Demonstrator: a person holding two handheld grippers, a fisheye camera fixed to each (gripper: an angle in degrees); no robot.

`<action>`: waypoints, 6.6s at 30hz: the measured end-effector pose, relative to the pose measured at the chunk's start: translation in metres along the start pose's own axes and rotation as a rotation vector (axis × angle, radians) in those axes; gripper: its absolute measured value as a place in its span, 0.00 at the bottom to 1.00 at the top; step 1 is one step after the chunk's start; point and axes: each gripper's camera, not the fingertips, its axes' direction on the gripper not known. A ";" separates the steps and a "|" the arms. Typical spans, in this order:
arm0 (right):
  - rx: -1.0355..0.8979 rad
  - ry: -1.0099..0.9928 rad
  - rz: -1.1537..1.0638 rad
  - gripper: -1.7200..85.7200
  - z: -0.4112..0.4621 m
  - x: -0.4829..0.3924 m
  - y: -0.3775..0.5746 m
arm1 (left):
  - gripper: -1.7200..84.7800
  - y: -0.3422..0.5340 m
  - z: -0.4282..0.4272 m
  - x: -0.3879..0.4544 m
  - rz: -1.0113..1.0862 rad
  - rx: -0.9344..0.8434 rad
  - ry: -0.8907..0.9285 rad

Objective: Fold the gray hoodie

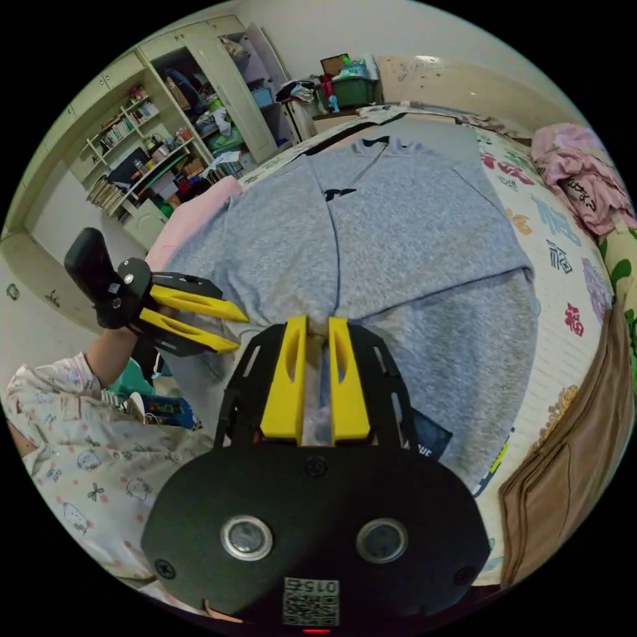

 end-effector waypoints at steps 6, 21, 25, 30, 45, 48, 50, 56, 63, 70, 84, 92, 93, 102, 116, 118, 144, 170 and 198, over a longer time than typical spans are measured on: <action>0.100 -0.022 -0.049 0.10 -0.014 0.002 -0.019 | 0.11 0.024 -0.069 -0.075 -0.103 0.168 0.091; 0.274 0.208 -0.036 0.18 0.060 0.089 -0.316 | 0.17 -0.033 -0.015 -0.425 -0.455 0.049 -0.374; 0.178 0.211 0.034 0.19 0.110 0.112 -0.381 | 0.17 -0.044 0.033 -0.448 -0.434 -0.053 -0.384; -0.050 0.279 0.039 0.20 0.150 0.109 -0.421 | 0.15 -0.037 0.055 -0.460 -0.432 -0.069 -0.286; 0.289 0.131 -0.214 0.06 -0.052 -0.045 -0.280 | 0.02 0.083 -0.080 -0.220 -0.214 0.279 -0.422; 0.335 0.014 -0.276 0.06 -0.105 -0.093 -0.185 | 0.02 0.166 -0.111 -0.119 -0.172 0.348 -0.330; 0.279 -0.060 -0.295 0.06 -0.115 -0.129 -0.107 | 0.02 0.222 -0.106 -0.056 -0.152 0.360 -0.275; 0.157 -0.141 -0.089 0.06 -0.086 -0.165 0.015 | 0.02 0.374 -0.028 0.068 -0.372 0.368 -0.162; 0.124 -0.067 -0.123 0.06 -0.134 -0.186 0.025 | 0.02 0.391 -0.009 0.117 -0.294 0.314 -0.258; 0.231 -0.078 0.062 0.04 -0.183 -0.191 0.063 | 0.02 0.441 -0.018 0.149 -0.481 0.391 -0.280; 0.104 -0.145 -0.085 0.03 -0.172 -0.225 0.016 | 0.03 0.375 0.066 0.156 -0.457 0.278 0.012; 0.467 -0.088 0.252 0.14 -0.303 -0.105 -0.008 | 0.09 0.400 -0.062 0.089 -0.647 0.479 -0.302; 0.461 -0.070 0.280 0.15 -0.303 -0.097 -0.016 | 0.10 0.395 -0.068 0.067 -0.683 0.484 -0.322; 0.284 -0.111 0.505 0.19 -0.224 -0.008 -0.150 | 0.16 0.326 0.015 -0.106 -0.954 0.155 -0.133; 0.262 0.203 0.488 0.05 -0.189 -0.002 -0.206 | 0.03 0.254 -0.055 -0.128 -0.842 0.159 -0.212; 0.225 0.287 0.455 0.06 -0.173 -0.010 -0.215 | 0.04 0.244 -0.049 -0.131 -0.852 0.126 -0.266; 0.186 -0.142 -0.078 0.02 -0.169 -0.270 0.123 | 0.08 0.285 -0.097 0.155 -0.365 0.318 -0.075; 0.130 0.140 -0.279 0.06 -0.165 -0.308 0.207 | 0.04 0.243 -0.217 0.177 -0.241 0.167 -0.317; 0.455 0.233 0.507 0.08 -0.263 -0.114 0.239 | 0.14 -0.366 -0.048 -0.111 -0.114 -0.086 0.036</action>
